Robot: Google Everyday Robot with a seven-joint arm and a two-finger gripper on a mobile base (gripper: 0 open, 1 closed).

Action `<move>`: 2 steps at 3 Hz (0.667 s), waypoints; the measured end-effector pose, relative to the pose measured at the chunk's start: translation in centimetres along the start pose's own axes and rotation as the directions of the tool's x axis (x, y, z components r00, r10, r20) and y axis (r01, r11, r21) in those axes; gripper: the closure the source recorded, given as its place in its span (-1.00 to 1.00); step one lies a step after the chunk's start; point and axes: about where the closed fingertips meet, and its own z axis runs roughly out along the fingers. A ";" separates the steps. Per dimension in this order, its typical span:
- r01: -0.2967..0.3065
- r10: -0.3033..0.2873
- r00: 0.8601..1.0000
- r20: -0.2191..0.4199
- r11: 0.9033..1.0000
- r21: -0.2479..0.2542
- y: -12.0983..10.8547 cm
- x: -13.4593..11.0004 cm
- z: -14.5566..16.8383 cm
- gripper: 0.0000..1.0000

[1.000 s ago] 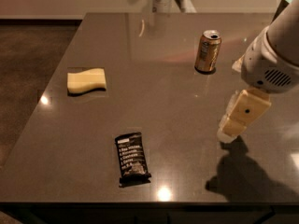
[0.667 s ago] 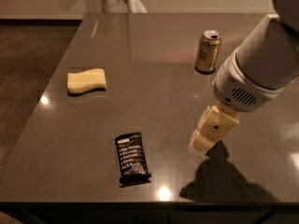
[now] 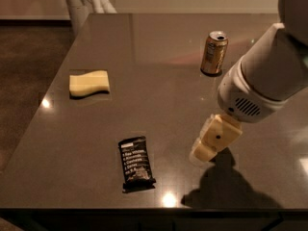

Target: Move rxbar chocolate near orange can

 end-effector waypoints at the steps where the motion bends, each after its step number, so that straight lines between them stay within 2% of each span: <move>1: -0.056 0.056 0.998 0.041 0.998 0.007 1.3 0.0 0.9 -1.00; 2: -0.095 0.094 0.993 0.073 0.995 0.002 2.9 -0.9 2.1 -1.00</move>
Offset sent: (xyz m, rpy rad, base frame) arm -0.0232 0.0460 -0.0359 0.1295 -0.0052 -0.1286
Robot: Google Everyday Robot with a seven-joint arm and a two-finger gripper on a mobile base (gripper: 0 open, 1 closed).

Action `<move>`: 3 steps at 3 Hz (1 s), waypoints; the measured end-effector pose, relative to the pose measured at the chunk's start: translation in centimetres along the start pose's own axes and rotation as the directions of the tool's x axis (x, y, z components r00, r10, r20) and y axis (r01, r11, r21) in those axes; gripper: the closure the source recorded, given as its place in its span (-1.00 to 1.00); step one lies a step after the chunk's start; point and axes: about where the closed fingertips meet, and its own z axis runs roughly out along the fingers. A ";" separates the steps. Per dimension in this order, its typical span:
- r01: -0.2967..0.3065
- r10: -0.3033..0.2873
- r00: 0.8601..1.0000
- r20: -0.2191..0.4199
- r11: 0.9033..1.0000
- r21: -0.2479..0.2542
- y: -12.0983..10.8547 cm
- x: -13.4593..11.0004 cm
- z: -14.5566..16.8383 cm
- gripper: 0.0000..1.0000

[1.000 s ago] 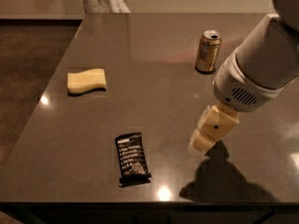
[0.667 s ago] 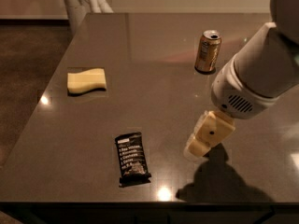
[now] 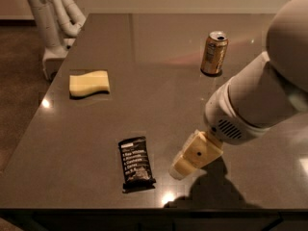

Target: Move rxbar chocolate near orange can

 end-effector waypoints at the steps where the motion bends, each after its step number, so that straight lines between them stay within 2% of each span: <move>1: -0.013 0.013 1.000 -0.001 1.000 -0.016 1.7 -0.9 2.1 -1.00; 3: -0.023 0.022 0.999 -0.040 0.999 -0.049 5.1 -2.1 6.6 -1.00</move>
Offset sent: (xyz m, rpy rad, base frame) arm -0.0121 0.0688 -0.0655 0.0060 0.0901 -0.0233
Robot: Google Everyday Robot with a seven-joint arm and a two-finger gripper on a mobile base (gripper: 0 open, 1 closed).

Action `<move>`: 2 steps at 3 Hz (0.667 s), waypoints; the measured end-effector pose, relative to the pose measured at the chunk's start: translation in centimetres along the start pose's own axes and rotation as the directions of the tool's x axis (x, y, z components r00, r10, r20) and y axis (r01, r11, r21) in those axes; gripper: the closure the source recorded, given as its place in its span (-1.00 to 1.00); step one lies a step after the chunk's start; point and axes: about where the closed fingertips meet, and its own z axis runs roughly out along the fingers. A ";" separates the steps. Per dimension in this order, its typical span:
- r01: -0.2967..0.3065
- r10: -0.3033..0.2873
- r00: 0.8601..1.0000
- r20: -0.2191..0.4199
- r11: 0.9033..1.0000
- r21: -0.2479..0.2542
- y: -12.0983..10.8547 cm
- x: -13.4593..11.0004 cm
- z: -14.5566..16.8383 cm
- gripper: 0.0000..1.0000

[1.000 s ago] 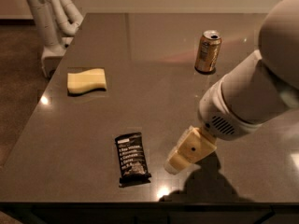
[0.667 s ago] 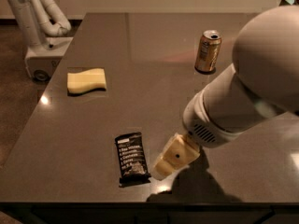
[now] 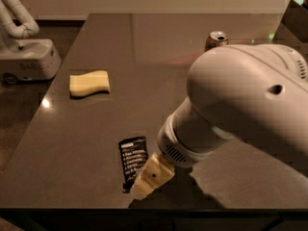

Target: Move rxbar chocolate near orange can

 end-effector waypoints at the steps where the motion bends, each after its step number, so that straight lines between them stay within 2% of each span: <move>1: 0.008 -0.008 1.000 -0.024 1.000 -0.017 1.5 -0.3 1.8 -1.00; 2: 0.030 -0.031 0.999 -0.040 0.999 -0.032 2.9 -1.3 3.2 -1.00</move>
Offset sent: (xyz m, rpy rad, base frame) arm -0.0130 0.0597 -0.0333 -0.0363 0.0510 0.0700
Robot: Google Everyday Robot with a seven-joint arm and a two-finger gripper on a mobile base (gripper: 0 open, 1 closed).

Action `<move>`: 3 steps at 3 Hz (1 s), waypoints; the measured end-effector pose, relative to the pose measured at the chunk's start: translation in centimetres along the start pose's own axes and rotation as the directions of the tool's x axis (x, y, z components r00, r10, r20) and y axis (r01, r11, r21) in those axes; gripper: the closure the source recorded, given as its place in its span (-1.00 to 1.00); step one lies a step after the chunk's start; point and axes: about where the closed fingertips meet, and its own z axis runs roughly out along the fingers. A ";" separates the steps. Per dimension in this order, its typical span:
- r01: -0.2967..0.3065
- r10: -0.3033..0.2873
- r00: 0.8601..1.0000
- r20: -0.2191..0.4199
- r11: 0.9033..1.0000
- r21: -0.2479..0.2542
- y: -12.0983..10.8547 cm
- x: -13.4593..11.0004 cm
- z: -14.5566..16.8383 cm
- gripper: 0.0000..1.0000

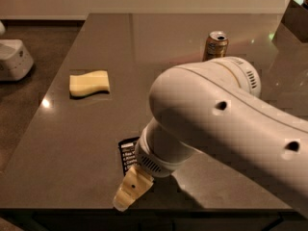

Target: Move rxbar chocolate near orange can

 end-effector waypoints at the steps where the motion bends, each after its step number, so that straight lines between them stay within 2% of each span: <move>1: -0.012 0.012 1.000 -0.012 1.000 0.005 0.4 -0.9 0.1 -0.63; 2: -0.052 0.052 0.999 0.007 0.998 0.026 0.0 -1.4 -1.4 0.00; 3: -0.080 0.079 0.997 0.023 0.996 0.045 -0.7 -1.4 -2.6 0.46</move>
Offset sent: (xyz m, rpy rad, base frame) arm 0.0067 0.0065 0.0287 0.0090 -0.0094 -0.0891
